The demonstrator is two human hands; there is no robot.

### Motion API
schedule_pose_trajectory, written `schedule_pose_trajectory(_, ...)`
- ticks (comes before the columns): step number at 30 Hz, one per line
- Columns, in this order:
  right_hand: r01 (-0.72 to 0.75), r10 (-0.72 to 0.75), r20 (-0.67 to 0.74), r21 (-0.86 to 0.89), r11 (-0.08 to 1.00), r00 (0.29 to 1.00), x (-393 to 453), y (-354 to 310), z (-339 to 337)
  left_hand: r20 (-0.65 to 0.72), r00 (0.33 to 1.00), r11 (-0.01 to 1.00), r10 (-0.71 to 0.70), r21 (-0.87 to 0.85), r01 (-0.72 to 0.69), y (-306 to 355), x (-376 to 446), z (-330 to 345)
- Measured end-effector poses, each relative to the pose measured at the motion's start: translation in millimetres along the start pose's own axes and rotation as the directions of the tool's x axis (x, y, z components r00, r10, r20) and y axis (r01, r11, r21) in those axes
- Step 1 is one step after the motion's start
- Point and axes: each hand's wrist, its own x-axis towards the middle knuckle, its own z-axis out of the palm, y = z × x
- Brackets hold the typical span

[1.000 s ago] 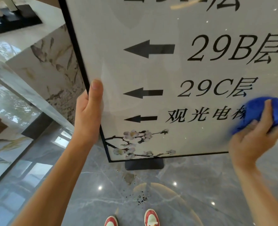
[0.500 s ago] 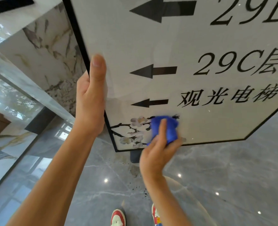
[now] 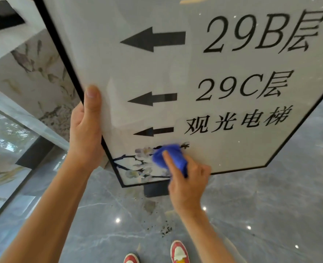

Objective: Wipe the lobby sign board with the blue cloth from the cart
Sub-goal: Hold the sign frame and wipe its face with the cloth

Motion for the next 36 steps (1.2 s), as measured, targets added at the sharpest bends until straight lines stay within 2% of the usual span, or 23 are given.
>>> schedule_pose_trajectory(3,-0.074,0.073,-0.014,-0.073,0.995,0.997,18.0,59.4,-27.0,-0.003,1.0,1.0,0.001,-0.004,-0.001,-1.2,-2.3,1.7)
schedule_pose_trajectory(5,-0.1,0.096,-0.063,-0.051,0.994,0.993,31.6,97.4,-44.4,-0.013,1.0,1.0,-0.005,-0.001,0.005,-0.5,-3.0,2.0)
schedule_pose_trajectory(8,-0.312,0.321,-0.14,0.087,0.946,0.937,46.6,144.9,-68.5,-0.041,0.999,1.0,-0.006,0.004,0.006,-0.1,-2.9,3.4)
schedule_pose_trajectory(11,-0.388,0.385,-0.158,0.015,0.922,0.909,51.2,174.1,-83.7,-0.048,0.999,1.0,0.006,0.0,-0.006,-0.8,-2.0,4.4)
schedule_pose_trajectory(15,-0.443,0.447,-0.182,0.065,0.894,0.876,55.2,151.5,-77.4,-0.074,0.997,1.0,0.009,-0.006,-0.01,-2.5,-1.3,6.0)
schedule_pose_trajectory(19,-0.489,0.525,-0.181,0.212,0.846,0.831,46.1,77.0,-45.7,-0.079,0.997,1.0,0.009,0.015,-0.008,-1.7,-2.3,5.6)
schedule_pose_trajectory(22,-0.411,0.45,-0.129,0.248,0.877,0.884,27.0,9.6,-10.9,-0.092,0.996,0.999,-0.022,0.046,0.026,-2.3,-1.7,1.6)
schedule_pose_trajectory(25,-0.393,0.397,0.013,0.176,0.903,0.918,4.4,-48.1,14.6,-0.127,0.987,0.994,-0.098,0.035,0.103,-3.0,-0.7,-1.2)
schedule_pose_trajectory(26,-0.419,0.412,0.083,0.221,0.88,0.908,3.3,-67.3,15.9,-0.122,0.986,0.993,-0.113,0.028,0.118,-2.9,-0.7,-2.0)
schedule_pose_trajectory(27,-0.37,0.347,0.13,0.256,0.893,0.929,0.3,-79.6,18.3,-0.12,0.985,0.992,-0.121,0.021,0.125,-3.3,-0.4,-3.0)
schedule_pose_trajectory(28,-0.21,0.179,0.154,0.221,0.952,0.972,-3.3,-89.0,21.8,-0.115,0.985,0.992,-0.126,0.013,0.128,-3.0,0.4,-4.0)
schedule_pose_trajectory(30,-0.01,-0.019,0.183,0.157,0.988,0.983,-8.2,-90.6,27.7,-0.095,0.985,0.99,-0.141,0.012,0.143,-2.3,1.9,-4.9)
schedule_pose_trajectory(31,-0.006,-0.024,0.198,0.146,0.989,0.98,-1.0,-88.2,27.0,-0.092,0.983,0.987,-0.156,0.021,0.158,-2.1,2.5,-5.3)
schedule_pose_trajectory(32,-0.002,-0.024,0.192,0.132,0.991,0.981,8.7,-86.5,25.0,-0.088,0.982,0.985,-0.168,0.024,0.171,-2.7,2.3,-5.3)
schedule_pose_trajectory(36,0.134,-0.137,0.013,0.123,0.983,0.99,68.3,-85.4,1.5,-0.023,0.985,0.985,-0.172,-0.019,0.171,1.0,-0.7,-4.0)
